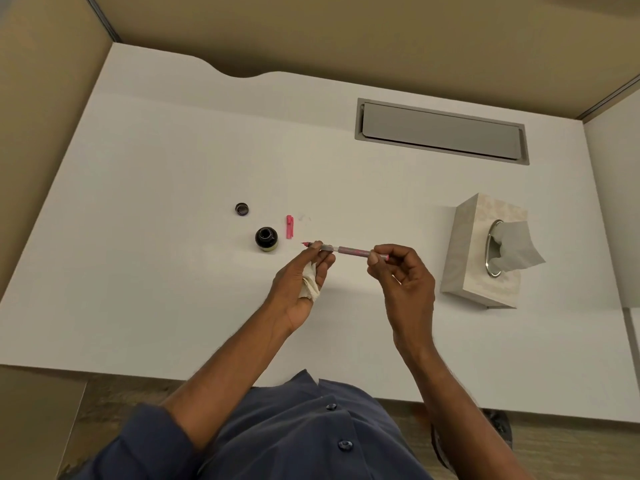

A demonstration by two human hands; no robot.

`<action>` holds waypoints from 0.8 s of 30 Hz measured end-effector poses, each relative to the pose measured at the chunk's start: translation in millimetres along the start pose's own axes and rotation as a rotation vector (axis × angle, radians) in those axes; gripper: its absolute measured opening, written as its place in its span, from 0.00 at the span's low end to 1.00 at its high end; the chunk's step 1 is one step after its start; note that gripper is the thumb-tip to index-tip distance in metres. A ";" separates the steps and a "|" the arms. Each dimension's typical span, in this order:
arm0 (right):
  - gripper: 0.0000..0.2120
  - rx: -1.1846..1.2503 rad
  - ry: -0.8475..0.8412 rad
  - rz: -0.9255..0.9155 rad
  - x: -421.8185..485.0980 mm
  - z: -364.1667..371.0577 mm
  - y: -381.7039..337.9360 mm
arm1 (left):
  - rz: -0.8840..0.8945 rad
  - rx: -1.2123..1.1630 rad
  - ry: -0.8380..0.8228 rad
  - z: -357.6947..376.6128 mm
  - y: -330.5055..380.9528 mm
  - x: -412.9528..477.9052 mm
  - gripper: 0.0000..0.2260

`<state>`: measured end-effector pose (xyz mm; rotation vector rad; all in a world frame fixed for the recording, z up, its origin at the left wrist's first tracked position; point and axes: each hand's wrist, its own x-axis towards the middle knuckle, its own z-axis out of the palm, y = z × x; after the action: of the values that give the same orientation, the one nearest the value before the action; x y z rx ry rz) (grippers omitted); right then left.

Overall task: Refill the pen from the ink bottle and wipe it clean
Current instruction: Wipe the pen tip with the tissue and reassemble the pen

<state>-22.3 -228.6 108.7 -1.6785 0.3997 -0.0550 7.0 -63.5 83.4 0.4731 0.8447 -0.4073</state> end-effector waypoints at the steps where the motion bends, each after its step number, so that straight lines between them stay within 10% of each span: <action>1: 0.06 -0.023 -0.014 -0.010 0.5 -0.7 -0.6 | -0.015 0.002 -0.001 0.1 -1.1 -1.4 0.03; 17: 0.22 -0.180 -0.030 0.146 9.3 -3.4 5.4 | 0.040 0.082 -0.055 -6.5 -6.7 -8.9 0.07; 24: 0.10 -0.002 -0.076 0.072 11.1 -11.6 4.3 | 0.081 0.095 -0.043 -14.4 -3.2 -4.2 0.03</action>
<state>-16.0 -243.2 104.2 -1.6618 0.4027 0.0630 -6.0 -57.6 77.8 0.5823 0.7643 -0.3825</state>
